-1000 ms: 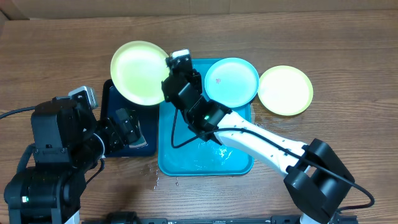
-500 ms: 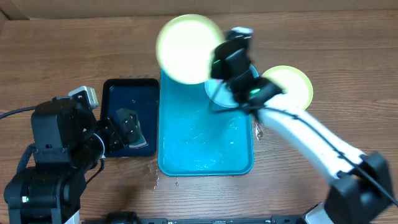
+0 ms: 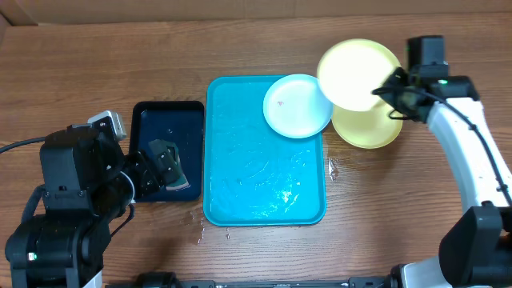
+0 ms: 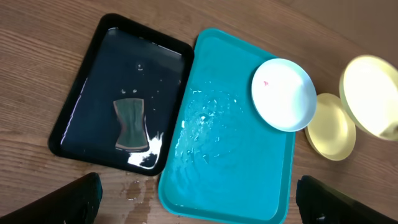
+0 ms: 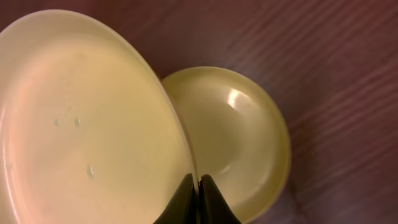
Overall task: Clean dirty plates on tray and stack at the side
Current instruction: 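Carry the yellow plate right and set it onto the other yellow plate, then release the stacked plate and move the right gripper left toward the white plate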
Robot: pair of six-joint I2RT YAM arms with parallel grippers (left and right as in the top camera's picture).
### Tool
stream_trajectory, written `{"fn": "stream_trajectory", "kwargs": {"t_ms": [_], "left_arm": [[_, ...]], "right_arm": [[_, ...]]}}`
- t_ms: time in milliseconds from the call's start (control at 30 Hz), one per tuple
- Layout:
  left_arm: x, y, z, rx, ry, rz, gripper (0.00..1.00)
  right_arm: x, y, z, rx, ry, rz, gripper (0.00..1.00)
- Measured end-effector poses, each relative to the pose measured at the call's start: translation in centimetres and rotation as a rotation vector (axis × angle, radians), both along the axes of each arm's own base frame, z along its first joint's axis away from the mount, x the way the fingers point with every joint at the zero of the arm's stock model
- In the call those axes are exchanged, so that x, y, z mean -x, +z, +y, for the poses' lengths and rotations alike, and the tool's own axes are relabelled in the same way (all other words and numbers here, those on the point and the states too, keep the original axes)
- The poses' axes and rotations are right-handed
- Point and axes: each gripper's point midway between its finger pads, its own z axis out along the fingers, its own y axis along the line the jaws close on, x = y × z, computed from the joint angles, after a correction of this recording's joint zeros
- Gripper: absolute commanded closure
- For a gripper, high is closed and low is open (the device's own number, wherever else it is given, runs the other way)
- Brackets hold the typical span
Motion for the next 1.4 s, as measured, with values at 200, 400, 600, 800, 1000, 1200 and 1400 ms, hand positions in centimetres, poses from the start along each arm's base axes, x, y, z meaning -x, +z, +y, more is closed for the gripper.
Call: {"fn": "stream_trajectory", "kwargs": {"t_ms": [200,400,600,800,1000,1200,1400], "left_arm": [[0.0,0.0,0.0,0.000,0.000,0.001,0.00],[-0.1,-0.1,0.0,0.000,0.000,0.004,0.00],[-0.1,-0.1,0.0,0.000,0.000,0.004,0.00],[-0.1,-0.1,0.0,0.000,0.000,0.004,0.00],[-0.1,-0.1,0.0,0.000,0.000,0.004,0.00],[-0.1,-0.1,0.0,0.000,0.000,0.004,0.00],[-0.1,-0.1,0.0,0.000,0.000,0.004,0.00]], "right_arm": [[1.8,-1.2,-4.2,-0.005,-0.108,0.062,0.96],[3.0,-3.6,-5.2,0.005,-0.136,0.101,0.96],[3.8,-6.1,-5.2,0.009,-0.138,0.115,0.96],[4.5,-8.7,-5.0,0.005,-0.136,0.111,0.96],[5.3,-10.8,-4.6,-0.009,-0.130,0.111,0.93],[5.6,-11.7,-4.1,-0.032,-0.124,0.104,0.85],[5.1,-11.6,-3.0,-0.085,-0.096,0.087,0.57]]}}
